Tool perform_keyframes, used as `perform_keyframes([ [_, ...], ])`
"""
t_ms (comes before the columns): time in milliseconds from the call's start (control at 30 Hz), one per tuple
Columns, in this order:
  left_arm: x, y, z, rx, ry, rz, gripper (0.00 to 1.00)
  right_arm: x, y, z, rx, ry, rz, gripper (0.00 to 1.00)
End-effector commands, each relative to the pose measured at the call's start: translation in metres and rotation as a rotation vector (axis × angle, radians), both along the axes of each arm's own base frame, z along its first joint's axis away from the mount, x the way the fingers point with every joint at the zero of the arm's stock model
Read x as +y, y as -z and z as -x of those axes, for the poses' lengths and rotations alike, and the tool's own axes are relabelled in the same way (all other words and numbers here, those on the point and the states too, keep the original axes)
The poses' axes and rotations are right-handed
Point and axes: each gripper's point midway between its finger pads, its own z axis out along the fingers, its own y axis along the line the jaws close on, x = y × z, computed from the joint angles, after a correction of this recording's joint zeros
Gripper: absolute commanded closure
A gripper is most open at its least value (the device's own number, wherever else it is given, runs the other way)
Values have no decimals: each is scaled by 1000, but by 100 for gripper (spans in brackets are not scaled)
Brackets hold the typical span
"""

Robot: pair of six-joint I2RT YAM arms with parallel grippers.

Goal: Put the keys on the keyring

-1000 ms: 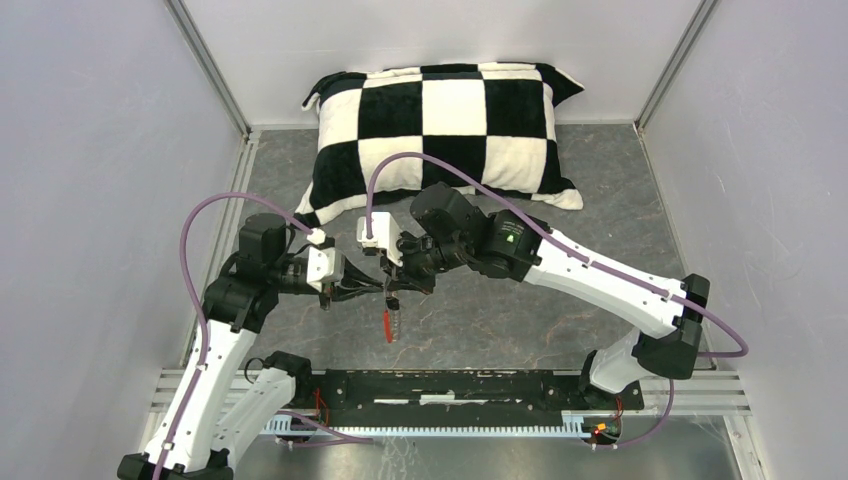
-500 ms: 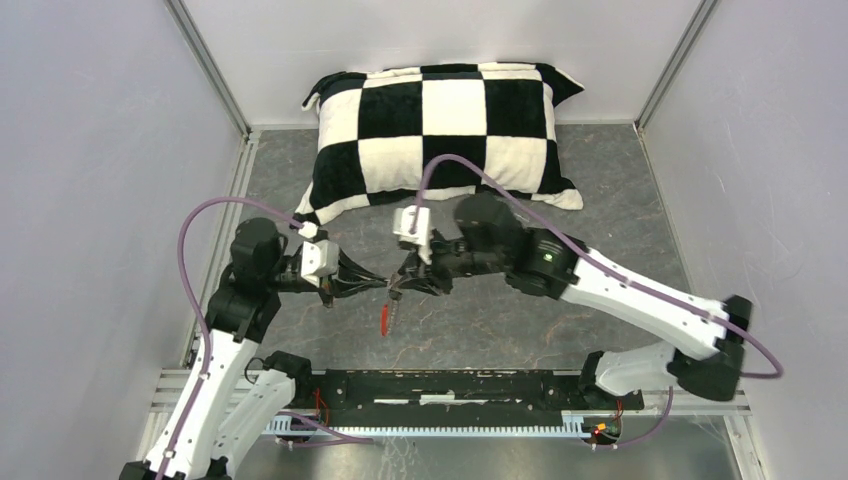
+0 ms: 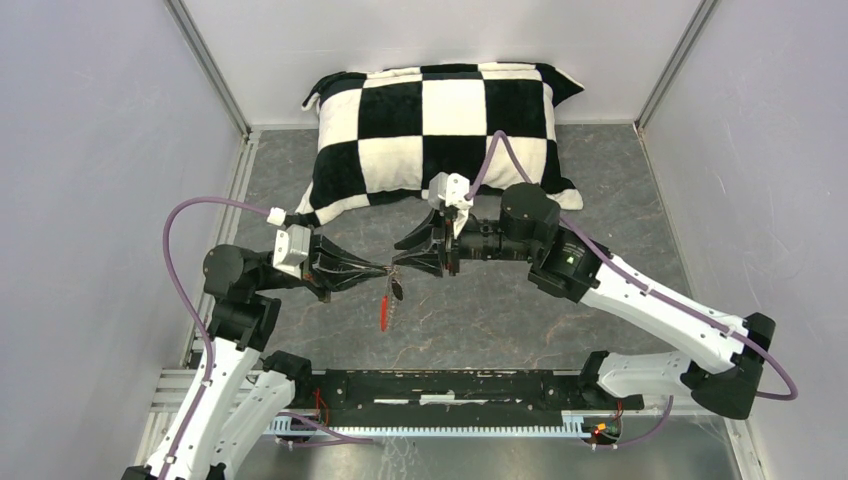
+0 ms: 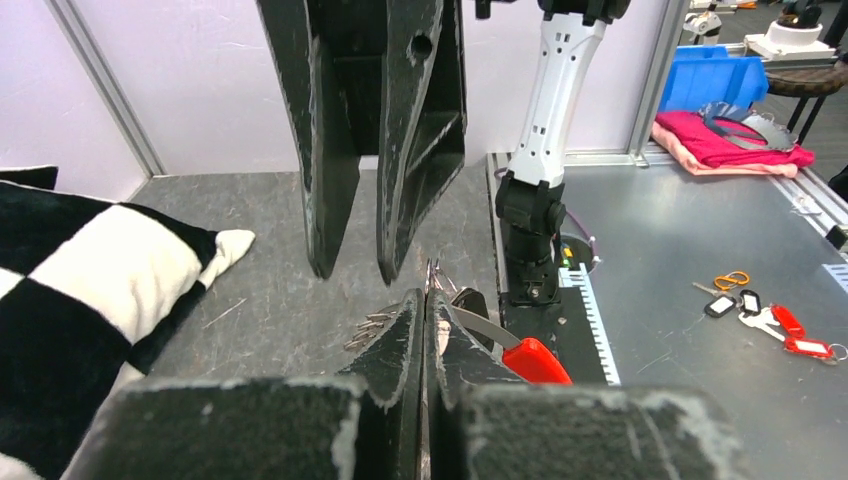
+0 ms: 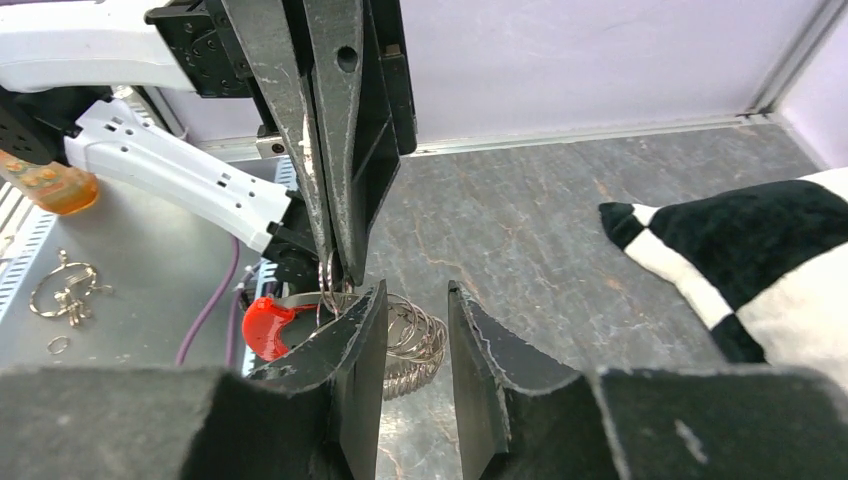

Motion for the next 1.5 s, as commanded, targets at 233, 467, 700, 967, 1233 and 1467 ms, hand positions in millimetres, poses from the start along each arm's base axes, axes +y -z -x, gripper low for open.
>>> perform_keyframes([
  [233, -1, -16, 1, 14, -17, 56, 98, 8, -32, 17, 0, -112, -107, 68],
  [467, 0, -19, 3, 3, -16, 59, 98, -9, -37, 3, -24, -36, -86, 64],
  [700, 0, -18, 3, 0, -12, 56, 98, -15, -44, 11, -41, -75, -95, 57],
  [967, -1, -16, 0, -3, -16, 50, 98, -4, -42, 26, 1, -197, -106, 62],
  [1233, -2, -13, -3, -5, -17, 42, 98, 2, -38, 29, 28, -233, -104, 70],
  [1467, -1, -9, -3, -13, -15, 27, 98, 5, -37, 29, 41, -247, -109, 80],
])
